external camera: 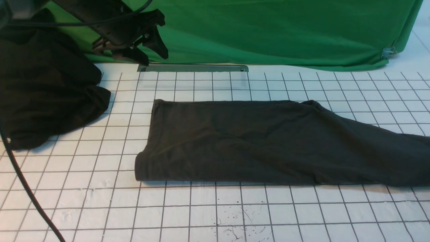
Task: Fold a long-sleeved shirt over a white checkered tablecloth.
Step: 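Pull the folded dark garment lengthwise by its ends to straighten it flat on the table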
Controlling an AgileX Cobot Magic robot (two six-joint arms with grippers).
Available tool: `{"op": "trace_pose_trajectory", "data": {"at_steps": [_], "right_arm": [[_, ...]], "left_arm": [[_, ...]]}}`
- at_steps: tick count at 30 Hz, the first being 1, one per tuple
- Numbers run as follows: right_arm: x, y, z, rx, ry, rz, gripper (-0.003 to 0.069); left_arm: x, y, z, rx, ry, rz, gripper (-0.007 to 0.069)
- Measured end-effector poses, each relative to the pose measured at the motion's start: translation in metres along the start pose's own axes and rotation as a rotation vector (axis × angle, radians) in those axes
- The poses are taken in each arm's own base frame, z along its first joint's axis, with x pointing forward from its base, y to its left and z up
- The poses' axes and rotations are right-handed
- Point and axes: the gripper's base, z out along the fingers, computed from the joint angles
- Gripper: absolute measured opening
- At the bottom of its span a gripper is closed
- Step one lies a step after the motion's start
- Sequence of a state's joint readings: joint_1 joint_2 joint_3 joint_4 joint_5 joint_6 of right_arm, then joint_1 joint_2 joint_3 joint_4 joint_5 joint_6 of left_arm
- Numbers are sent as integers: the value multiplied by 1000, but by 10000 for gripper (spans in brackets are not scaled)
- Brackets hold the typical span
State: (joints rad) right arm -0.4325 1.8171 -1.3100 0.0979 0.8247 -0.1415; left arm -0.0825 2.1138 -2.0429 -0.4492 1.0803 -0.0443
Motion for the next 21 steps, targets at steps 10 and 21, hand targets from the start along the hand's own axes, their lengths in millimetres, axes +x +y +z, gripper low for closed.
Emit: {"op": "trace_pose_trajectory", "data": {"at_steps": [10, 21], "right_arm": [[5, -4, 53, -8, 101, -20, 377], [4, -2, 46, -18, 96, -45, 18]], "left_arm": [[-1, 0, 0, 1, -8, 3, 367], [-1, 0, 0, 1, -9, 3, 367]]}}
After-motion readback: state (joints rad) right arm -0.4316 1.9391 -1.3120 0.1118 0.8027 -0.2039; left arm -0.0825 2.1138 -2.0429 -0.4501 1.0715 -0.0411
